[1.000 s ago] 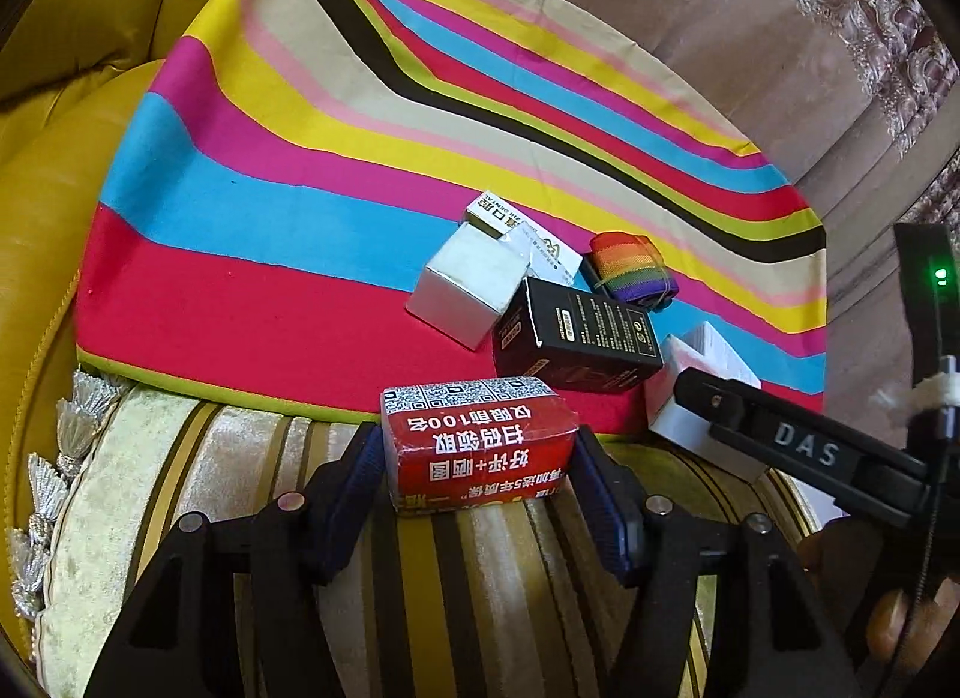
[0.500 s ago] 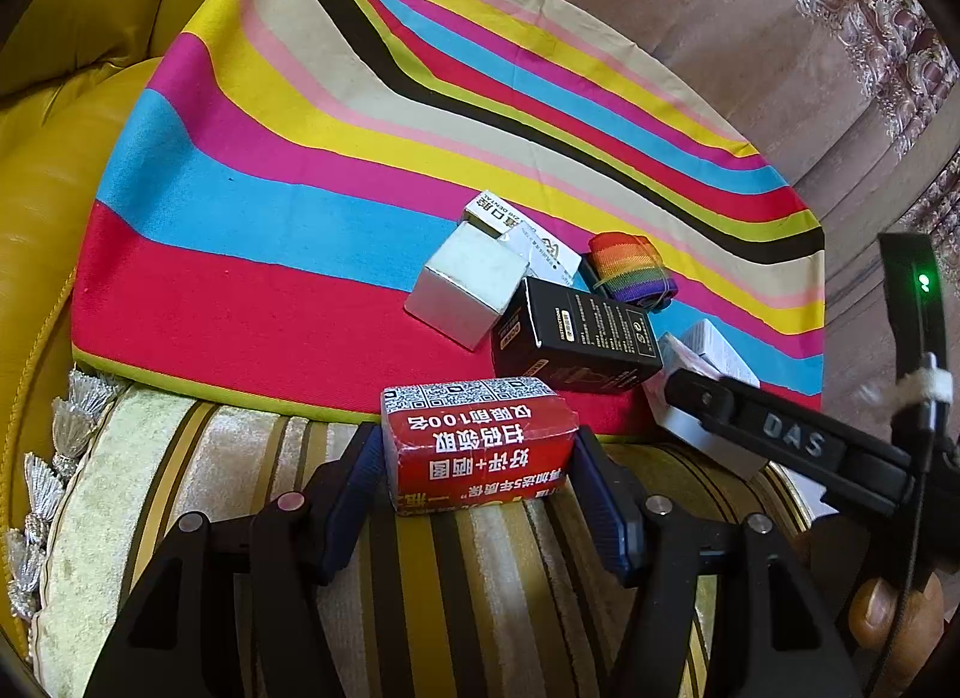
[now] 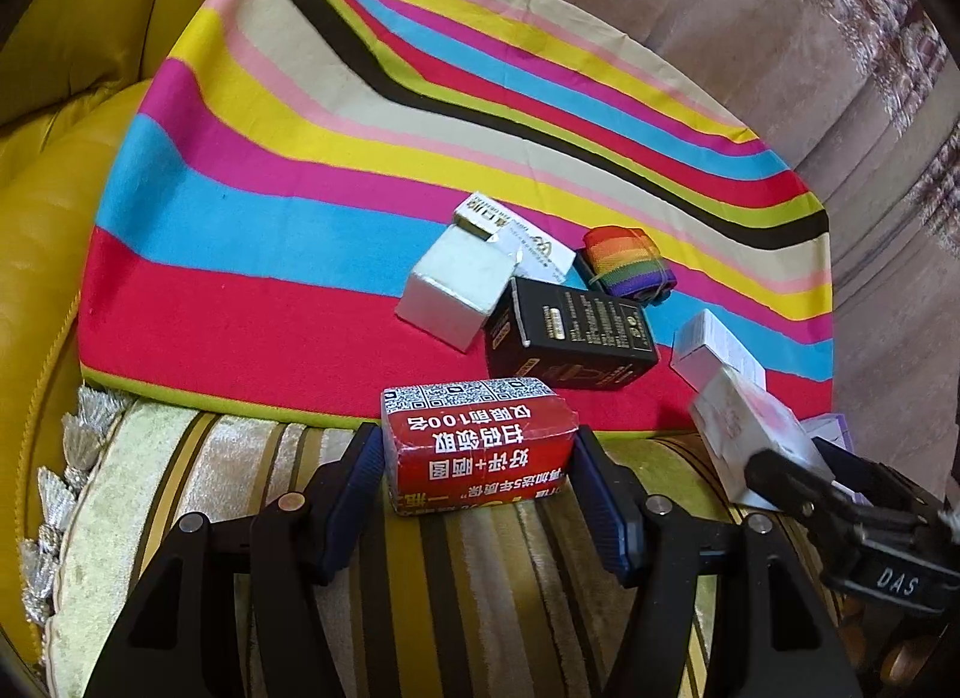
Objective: Organize objects
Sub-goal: 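Carry the red box and pink-printed white box into the purple-rimmed box and open both tools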
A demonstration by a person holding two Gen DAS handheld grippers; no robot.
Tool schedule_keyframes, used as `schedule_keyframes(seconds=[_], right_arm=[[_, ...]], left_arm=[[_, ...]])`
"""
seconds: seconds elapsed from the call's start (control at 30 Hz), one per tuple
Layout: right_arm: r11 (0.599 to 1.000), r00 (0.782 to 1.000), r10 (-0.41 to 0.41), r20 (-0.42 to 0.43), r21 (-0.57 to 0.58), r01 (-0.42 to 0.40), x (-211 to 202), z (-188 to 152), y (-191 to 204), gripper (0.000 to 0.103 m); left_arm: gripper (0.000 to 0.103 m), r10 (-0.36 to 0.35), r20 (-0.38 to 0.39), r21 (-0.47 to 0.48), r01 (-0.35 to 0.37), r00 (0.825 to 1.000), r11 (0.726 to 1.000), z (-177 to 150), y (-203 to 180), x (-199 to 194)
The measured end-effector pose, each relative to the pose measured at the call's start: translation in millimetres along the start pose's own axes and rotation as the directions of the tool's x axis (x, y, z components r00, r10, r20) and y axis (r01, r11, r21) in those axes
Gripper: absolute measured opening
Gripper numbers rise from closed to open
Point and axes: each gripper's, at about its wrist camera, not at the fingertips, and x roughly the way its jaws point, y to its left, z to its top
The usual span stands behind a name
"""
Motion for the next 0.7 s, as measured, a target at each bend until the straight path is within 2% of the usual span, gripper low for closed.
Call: schedule_keyframes(seconds=[0.3,0.7], right_arm=[[1.000,1.000,0.018,0.009,-0.005,-0.018,-16,-19,-35,0.095],[0.995,0.998,0.026,0.049,0.099,-0.031,-30,-30,-78,0.095]], left_arm=[[0.063,-0.013,0.013,0.106,0.012,1.000,0.994,6,-37,-5],[0.063,-0.028,-0.013,0.193,0.030,1.000,0.981,-1,-86,-4]])
